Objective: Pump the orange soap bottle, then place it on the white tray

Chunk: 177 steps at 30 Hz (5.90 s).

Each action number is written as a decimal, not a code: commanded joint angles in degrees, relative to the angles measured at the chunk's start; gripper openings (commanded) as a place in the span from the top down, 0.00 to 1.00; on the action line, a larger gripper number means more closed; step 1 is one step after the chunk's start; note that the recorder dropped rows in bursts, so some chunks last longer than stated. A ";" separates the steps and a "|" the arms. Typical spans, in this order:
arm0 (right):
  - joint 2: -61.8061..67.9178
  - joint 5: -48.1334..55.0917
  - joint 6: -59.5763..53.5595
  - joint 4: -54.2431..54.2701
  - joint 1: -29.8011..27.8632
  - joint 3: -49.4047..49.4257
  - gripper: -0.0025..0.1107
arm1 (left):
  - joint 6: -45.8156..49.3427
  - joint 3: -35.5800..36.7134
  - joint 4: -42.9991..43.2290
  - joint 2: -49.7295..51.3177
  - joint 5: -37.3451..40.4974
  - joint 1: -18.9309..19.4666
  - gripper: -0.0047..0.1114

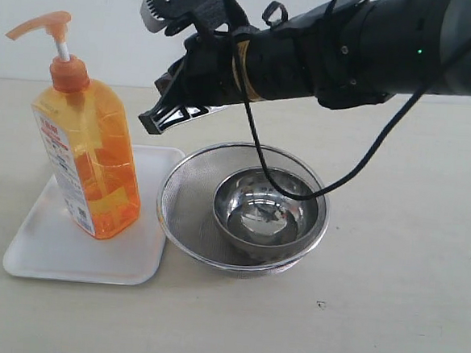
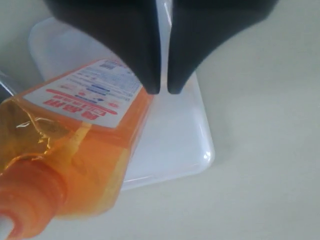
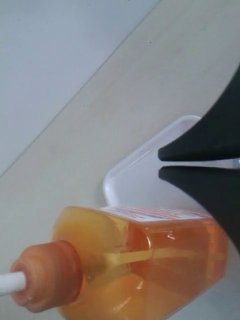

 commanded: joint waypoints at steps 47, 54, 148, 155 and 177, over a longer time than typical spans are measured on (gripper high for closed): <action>7.91 -8.79 -7.88 4.86 -0.17 -6.11 0.98 | 19.01 1.94 -21.19 9.90 1.06 0.87 0.92; 7.91 -10.98 -7.73 4.86 -0.17 -6.11 0.98 | 22.71 1.94 -24.43 13.24 1.49 0.87 0.92; 7.91 -17.31 -3.53 -0.04 -0.17 -6.11 0.98 | 43.36 1.12 -45.60 16.08 1.64 0.87 0.92; 7.91 -15.45 -3.53 -0.04 -0.17 -6.11 0.98 | 42.54 1.12 -43.91 16.08 -0.28 0.87 0.92; 5.90 -12.36 -2.65 -0.04 -1.31 -6.11 0.98 | 28.14 1.39 -30.13 5.06 -0.71 5.80 0.92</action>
